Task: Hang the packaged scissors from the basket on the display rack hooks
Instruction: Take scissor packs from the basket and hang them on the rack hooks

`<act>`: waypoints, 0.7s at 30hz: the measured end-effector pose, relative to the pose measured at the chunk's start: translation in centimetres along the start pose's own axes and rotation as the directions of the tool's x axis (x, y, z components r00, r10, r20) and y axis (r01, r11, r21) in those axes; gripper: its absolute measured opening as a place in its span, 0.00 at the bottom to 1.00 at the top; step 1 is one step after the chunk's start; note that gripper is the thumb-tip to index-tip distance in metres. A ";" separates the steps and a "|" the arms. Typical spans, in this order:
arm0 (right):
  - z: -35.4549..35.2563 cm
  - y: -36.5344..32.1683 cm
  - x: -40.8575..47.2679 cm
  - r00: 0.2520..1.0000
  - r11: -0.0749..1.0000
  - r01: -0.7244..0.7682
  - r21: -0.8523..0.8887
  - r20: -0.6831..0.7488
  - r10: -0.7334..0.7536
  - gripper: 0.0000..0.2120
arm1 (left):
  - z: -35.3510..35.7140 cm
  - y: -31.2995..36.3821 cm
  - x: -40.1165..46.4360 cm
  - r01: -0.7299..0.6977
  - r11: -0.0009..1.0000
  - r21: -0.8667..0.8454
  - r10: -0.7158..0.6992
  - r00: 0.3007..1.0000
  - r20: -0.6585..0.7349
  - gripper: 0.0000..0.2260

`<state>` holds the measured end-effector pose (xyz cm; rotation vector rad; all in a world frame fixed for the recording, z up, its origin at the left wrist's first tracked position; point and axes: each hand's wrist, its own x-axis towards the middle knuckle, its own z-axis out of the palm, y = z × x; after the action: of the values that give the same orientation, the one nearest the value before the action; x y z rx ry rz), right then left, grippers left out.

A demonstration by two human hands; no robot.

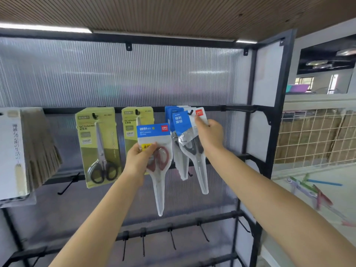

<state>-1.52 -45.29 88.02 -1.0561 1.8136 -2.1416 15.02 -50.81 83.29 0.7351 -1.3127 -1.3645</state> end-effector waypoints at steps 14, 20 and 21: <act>1.6 1.2 3.2 0.984 0.929 0.173 -0.326 0.105 -0.147 0.14 | -1.1 -1.8 0.7 0.004 0.999 0.040 -0.006 0.998 0.062 0.02; -1.2 1.4 2.9 0.961 0.910 0.266 -0.317 0.158 -0.226 0.15 | 0.8 -2.8 -0.1 -0.017 0.990 0.142 -0.015 0.974 0.224 0.09; -2.2 1.4 2.7 0.955 0.909 0.260 -0.326 0.224 -0.193 0.13 | 1.5 -2.9 -0.4 -0.033 0.987 0.156 -0.011 0.961 0.276 0.08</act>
<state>-5.26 -45.33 87.83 -1.5639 2.1200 -1.7831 12.95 -50.48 80.71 0.6590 -1.6594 -1.4007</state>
